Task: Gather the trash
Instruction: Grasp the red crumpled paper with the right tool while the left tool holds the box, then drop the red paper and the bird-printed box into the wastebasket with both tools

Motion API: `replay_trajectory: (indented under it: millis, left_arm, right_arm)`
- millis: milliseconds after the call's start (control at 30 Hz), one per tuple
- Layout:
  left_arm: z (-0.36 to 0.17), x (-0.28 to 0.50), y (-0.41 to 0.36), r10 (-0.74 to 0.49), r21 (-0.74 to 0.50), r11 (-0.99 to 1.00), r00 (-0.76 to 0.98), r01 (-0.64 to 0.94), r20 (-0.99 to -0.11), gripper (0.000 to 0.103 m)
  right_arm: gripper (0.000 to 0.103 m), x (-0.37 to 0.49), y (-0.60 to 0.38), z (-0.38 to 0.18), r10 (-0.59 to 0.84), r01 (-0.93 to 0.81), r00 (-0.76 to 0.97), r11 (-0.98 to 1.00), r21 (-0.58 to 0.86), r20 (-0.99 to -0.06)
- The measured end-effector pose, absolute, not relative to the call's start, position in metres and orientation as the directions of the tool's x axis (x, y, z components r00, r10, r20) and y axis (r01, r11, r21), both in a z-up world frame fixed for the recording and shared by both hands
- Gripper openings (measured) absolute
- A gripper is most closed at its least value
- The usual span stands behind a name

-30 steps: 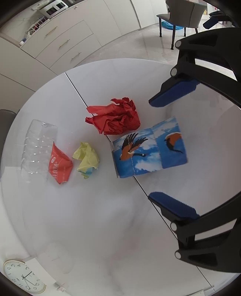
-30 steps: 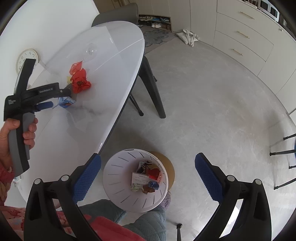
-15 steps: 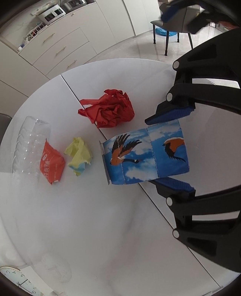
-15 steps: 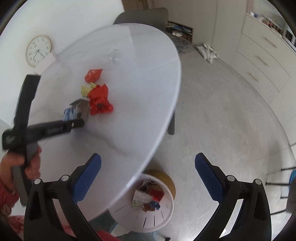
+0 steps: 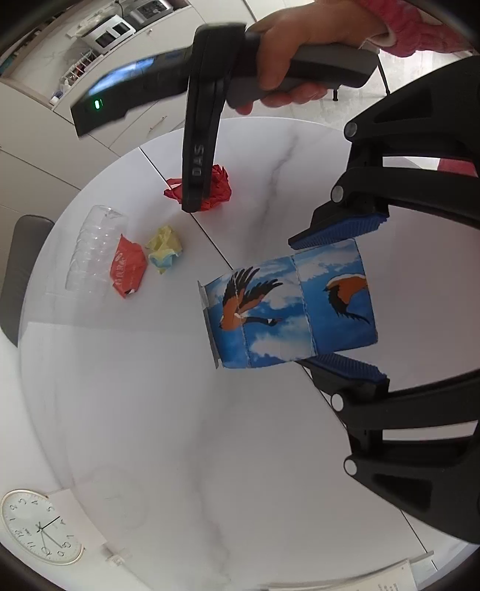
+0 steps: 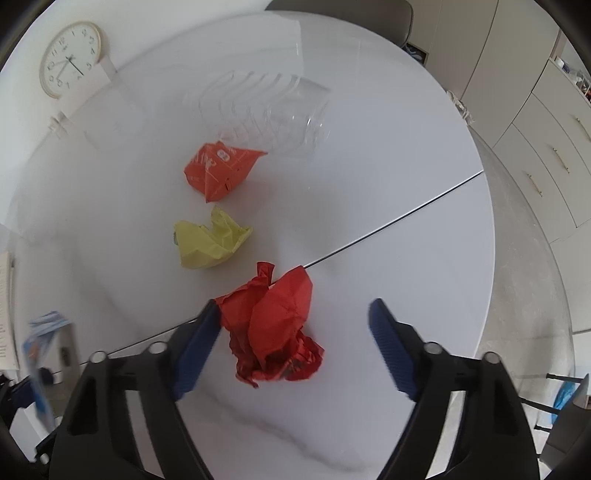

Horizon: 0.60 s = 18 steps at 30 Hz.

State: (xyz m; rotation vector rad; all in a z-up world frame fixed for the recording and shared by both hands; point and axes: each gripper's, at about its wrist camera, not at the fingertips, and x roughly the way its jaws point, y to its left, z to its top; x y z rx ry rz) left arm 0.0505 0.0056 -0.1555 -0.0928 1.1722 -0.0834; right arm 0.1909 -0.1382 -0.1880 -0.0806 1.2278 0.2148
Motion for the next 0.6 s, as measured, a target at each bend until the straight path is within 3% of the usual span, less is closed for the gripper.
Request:
replay_trajectory:
  millis: [67, 167, 600]
  left_arm:
    - [-0.153, 0.047, 0.009, -0.111, -0.112, 0.994, 0.393, 0.020, -0.913, 0.053]
    - [-0.151, 0.042, 0.013, -0.115, -0.115, 0.993, 0.397, 0.023, -0.911, 0.053]
    - [-0.144, 0.018, -0.014, -0.160, -0.130, 0.986, 0.405, 0.100, -0.900, 0.053]
  right_arm:
    - [0.049, 0.190, -0.136, -0.191, 0.119, -0.208, 0.307, 0.976, 0.056, -0.944]
    - [0.032, 0.183, -0.139, -0.190, 0.158, -0.200, 0.300, 0.975, 0.099, -0.941]
    - [0.030, 0.094, -0.206, -0.140, 0.228, -0.163, 0.387, 0.971, 0.177, -0.893]
